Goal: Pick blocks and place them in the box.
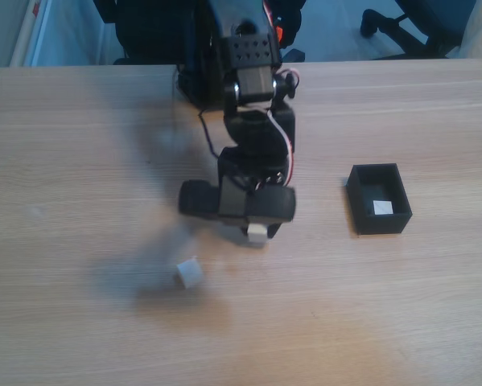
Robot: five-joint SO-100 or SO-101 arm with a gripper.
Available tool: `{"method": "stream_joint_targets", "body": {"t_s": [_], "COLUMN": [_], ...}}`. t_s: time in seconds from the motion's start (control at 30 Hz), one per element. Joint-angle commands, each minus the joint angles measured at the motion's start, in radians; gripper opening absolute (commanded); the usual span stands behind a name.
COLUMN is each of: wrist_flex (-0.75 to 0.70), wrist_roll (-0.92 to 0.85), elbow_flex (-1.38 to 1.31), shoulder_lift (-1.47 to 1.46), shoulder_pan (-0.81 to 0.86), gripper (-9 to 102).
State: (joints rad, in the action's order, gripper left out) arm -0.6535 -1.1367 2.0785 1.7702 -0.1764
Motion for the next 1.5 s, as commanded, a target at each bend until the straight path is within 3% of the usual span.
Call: {"method": "stream_joint_targets", "body": {"t_s": [0.0,0.3,0.63,0.83,1.03,1.33,1.47], "wrist_flex": [-0.091,-0.245,-0.184,-0.121,-0.104,-0.206,-0.284], "wrist_roll": [0.023,0.189,0.176,0.163,0.175,0.147,0.046], "elbow_flex": [-0.081,-0.147,-0.192,-0.212,-0.186,-0.11,0.014], "shoulder_lift": [0.132,0.279,0.267,0.21,0.216,0.296,0.419], "shoulder_pan": [-0.081,-0.37,-0.558,-0.568,-0.545,-0.463,-0.374], "gripper": [0,0,0,2,13,13,13]}}
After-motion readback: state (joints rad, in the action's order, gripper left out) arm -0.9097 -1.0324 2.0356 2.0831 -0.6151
